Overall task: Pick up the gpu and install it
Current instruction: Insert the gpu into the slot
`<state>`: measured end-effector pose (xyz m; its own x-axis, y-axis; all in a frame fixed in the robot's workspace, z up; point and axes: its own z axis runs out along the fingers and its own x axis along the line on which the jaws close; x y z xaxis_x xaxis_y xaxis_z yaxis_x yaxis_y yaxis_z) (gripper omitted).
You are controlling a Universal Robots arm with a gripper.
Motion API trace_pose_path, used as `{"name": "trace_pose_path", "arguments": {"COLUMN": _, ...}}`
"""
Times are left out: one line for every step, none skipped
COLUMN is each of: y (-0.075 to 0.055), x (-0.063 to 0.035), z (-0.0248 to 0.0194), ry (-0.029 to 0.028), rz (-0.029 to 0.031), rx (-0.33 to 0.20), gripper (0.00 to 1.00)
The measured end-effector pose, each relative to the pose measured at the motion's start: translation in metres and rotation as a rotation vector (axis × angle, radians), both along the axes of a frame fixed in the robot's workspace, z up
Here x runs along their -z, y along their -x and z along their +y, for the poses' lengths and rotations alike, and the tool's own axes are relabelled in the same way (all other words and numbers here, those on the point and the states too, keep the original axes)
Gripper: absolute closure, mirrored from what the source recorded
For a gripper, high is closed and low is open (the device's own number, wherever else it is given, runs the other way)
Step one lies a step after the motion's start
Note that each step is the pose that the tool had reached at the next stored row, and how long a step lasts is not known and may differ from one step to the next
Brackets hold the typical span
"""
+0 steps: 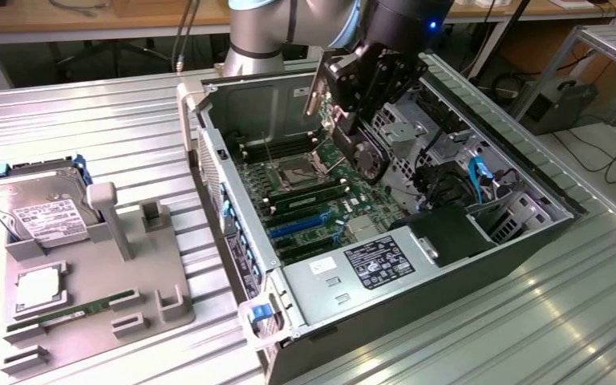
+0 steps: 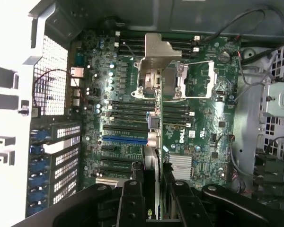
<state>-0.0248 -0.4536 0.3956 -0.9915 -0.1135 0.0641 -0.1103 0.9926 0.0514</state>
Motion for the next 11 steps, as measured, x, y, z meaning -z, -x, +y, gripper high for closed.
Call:
{"name": "trace_pose_path", "arguments": {"y": 0.0000, "x": 0.0000, "z": 0.0000, "ry": -0.0004, "rz": -0.0001, "rx": -0.017, "gripper": 0.74}}
{"name": "trace_pose_path", "arguments": {"y": 0.0000, "x": 0.0001, "z": 0.0000, "ry": -0.0008, "rz": -0.0003, "rx": -0.034, "gripper": 0.74}}
{"name": "trace_pose_path", "arguments": {"y": 0.0000, "x": 0.0001, "z": 0.0000, "ry": -0.0011, "rz": -0.0007, "rx": -0.049, "gripper": 0.74}}
{"name": "trace_pose_path", "arguments": {"y": -0.0001, "x": 0.0003, "z": 0.0000, "ry": -0.0014, "rz": -0.0018, "rx": -0.072, "gripper": 0.74}}
{"name": "trace_pose_path", "arguments": {"y": -0.0001, "x": 0.0004, "z": 0.0000, "ry": -0.0014, "rz": -0.0028, "rx": -0.098, "gripper": 0.74}}
{"name": "trace_pose_path", "arguments": {"y": 0.0000, "x": 0.0008, "z": 0.0000, "ry": -0.0015, "rz": -0.0035, "rx": -0.139, "gripper": 0.74}}
{"name": "trace_pose_path", "arguments": {"y": 0.0000, "x": 0.0011, "z": 0.0000, "ry": -0.0014, "rz": -0.0038, "rx": -0.169, "gripper": 0.74}}
{"name": "trace_pose_path", "arguments": {"y": 0.0000, "x": 0.0013, "z": 0.0000, "ry": -0.0015, "rz": -0.0041, "rx": -0.187, "gripper": 0.74}}
{"name": "trace_pose_path", "arguments": {"y": 0.0000, "x": 0.0015, "z": 0.0000, "ry": -0.0015, "rz": -0.0042, "rx": -0.206, "gripper": 0.74}}
{"name": "trace_pose_path", "arguments": {"y": 0.0000, "x": 0.0018, "z": 0.0000, "ry": -0.0015, "rz": -0.0045, "rx": -0.232, "gripper": 0.74}}
{"name": "trace_pose_path", "arguments": {"y": 0.0000, "x": 0.0021, "z": 0.0000, "ry": -0.0015, "rz": -0.0051, "rx": -0.262, "gripper": 0.74}}
